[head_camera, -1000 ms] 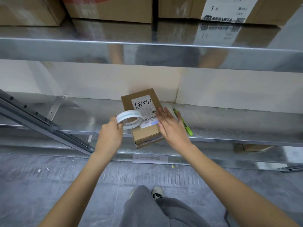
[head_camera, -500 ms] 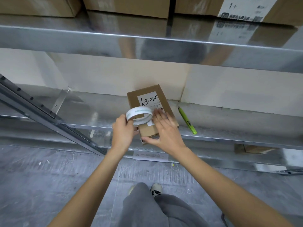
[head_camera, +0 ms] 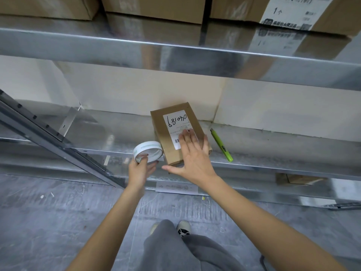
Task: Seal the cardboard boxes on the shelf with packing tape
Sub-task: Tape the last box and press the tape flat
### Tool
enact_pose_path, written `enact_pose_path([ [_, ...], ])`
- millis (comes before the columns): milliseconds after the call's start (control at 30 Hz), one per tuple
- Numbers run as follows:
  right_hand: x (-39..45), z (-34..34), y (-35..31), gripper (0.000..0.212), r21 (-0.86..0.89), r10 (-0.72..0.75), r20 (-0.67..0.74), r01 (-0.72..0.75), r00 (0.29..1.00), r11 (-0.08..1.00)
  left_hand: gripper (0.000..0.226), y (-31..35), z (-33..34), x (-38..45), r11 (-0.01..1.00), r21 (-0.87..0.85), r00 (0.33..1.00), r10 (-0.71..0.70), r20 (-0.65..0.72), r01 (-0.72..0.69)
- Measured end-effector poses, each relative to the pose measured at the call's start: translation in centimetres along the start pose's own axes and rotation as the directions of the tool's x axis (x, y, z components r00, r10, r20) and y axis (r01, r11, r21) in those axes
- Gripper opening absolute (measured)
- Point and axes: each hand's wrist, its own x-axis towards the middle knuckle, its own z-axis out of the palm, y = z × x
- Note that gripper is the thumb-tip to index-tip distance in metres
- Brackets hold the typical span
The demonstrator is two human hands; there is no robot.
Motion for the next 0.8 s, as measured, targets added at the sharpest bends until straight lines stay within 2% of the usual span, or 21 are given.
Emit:
enact_pose_path([
  [33, 0.0, 0.2, -0.3, 0.109, -0.029, 0.008, -0.004, -0.008, 1.0, 1.0, 0.029, -0.3, 0.5, -0.1, 0.993, -0.068, 0.995, -0.093, 0.034, 0.095],
  [133, -0.1, 0.9, -0.6, 0.093, -0.055, 0.004, -0.054, -0.007, 0.999, 0.998, 0.048, -0.7, 1.9, 0.0, 0.949, -0.027, 0.932, -0.303, 0.201, 0.315],
  [200, -0.2, 1.1, -0.6, 0.085, -0.065, -0.016, -0.094, 0.01, 0.995, 0.998, 0.048, -0.6, 3.1, -0.4, 0.924, -0.054, 0.905, -0.357, 0.231, 0.378],
  [267, -0.3, 1.2, -0.6, 0.079, -0.07, -0.028, -0.128, 0.019, 0.991, 0.997, 0.052, -0.7, 3.8, -0.5, 0.932, -0.054, 0.92, -0.343, 0.19, 0.358],
  [333, -0.1, 1.1, -0.4, 0.076, -0.051, 0.0, -0.159, -0.009, 0.987, 0.999, 0.055, -0.8, 3.8, -0.4, 0.962, -0.02, 0.949, -0.266, 0.169, 0.273],
  [467, 0.0, 0.6, 0.2, 0.072, 0.041, 0.085, -0.208, -0.078, 0.975, 0.996, 0.028, 0.3, 4.3, -0.8, 0.994, -0.063, 0.985, -0.083, 0.151, 0.094],
  [533, -0.2, 0.1, 0.3, 0.072, 0.125, 0.129, -0.206, -0.105, 0.97, 0.987, 0.028, 0.8, 4.4, -0.8, 1.0, -0.022, 0.997, -0.008, 0.08, 0.009],
  [600, -0.4, -0.5, 0.6, 0.072, 0.284, 0.198, -0.179, -0.142, 0.964, 0.948, 0.03, 1.4, 3.9, -0.5, 0.993, 0.052, 0.993, 0.112, -0.027, -0.11],
  [633, -0.5, -0.8, 0.8, 0.072, 0.419, 0.236, -0.128, -0.163, 0.963, 0.893, 0.029, 1.9, 3.3, -0.5, 0.977, 0.114, 0.98, 0.188, -0.062, -0.18],
  [700, -1.0, -1.5, 1.1, 0.071, 0.712, 0.282, -0.034, -0.175, 0.959, 0.68, 0.027, 3.2, 2.3, -0.7, 0.899, 0.274, 0.925, 0.373, -0.072, -0.341],
  [733, -1.3, -1.7, 1.2, 0.069, 0.799, 0.296, -0.005, -0.174, 0.955, 0.575, 0.028, 3.9, 1.9, -1.1, 0.831, 0.364, 0.884, 0.466, -0.043, -0.42],
  [800, -1.9, -1.9, 1.4, 0.062, 0.871, 0.29, 0.046, -0.181, 0.956, 0.457, 0.031, 5.1, 1.7, -1.6, 0.711, 0.477, 0.818, 0.574, 0.03, -0.517],
])
